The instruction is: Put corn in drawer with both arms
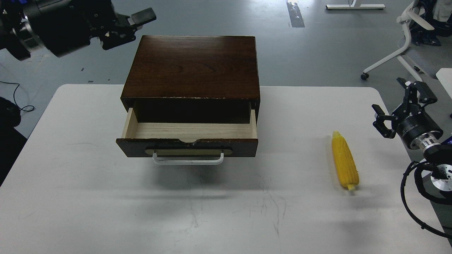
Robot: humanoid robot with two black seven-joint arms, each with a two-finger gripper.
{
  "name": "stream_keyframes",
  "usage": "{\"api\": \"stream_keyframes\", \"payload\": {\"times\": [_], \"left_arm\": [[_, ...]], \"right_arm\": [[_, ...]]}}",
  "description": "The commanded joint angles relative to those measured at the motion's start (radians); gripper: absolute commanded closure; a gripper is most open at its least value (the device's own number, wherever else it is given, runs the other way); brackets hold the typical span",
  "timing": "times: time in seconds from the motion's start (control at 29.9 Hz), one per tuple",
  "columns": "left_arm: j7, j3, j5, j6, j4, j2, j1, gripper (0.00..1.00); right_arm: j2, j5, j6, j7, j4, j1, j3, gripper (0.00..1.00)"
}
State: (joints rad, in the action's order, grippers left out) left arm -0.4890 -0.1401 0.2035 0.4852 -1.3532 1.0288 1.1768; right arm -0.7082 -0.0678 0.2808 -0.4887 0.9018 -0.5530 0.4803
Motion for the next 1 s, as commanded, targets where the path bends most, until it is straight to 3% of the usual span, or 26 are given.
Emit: {"api": "stream_keyframes", "payload": {"times": [0.0,0.1,0.23,0.47,0.8,0.97], "left_arm": [[0.000,-0.003,-0.119,-0.007,0.090,-0.039,-0.161,0.02],[0.000,-0.031,-0.133,-0.007,0.158,-0.087,-0.258,0.02],[0.000,-0.168,-0.147,0.003,0.302,-0.165,-0.373,0.02],[0.000,-0.240,-0.159,0.003,0.348,-0.208,-0.399,0.02],[0.000,-0.254,-0.161,0.003,0.348,-0.228,-0.399,0.02],[0.000,-0.260,-0.159,0.003,0.345,-0.220,-0.401,0.02]], "right_arm": [[0.001,0.000,0.000,0.000,0.000,0.001,0.000,0.00],[-0.001,0.000,0.001,0.000,0.002,0.001,-0.003,0.00],[-0.005,0.009,0.003,0.000,0.018,-0.005,-0.031,0.00],[-0.109,0.210,0.004,0.000,0.130,-0.036,-0.046,0.00],[-0.350,1.206,0.004,0.000,0.178,-0.209,-0.276,0.00],[-0.361,1.385,0.009,0.000,0.198,-0.315,-0.363,0.00]]}}
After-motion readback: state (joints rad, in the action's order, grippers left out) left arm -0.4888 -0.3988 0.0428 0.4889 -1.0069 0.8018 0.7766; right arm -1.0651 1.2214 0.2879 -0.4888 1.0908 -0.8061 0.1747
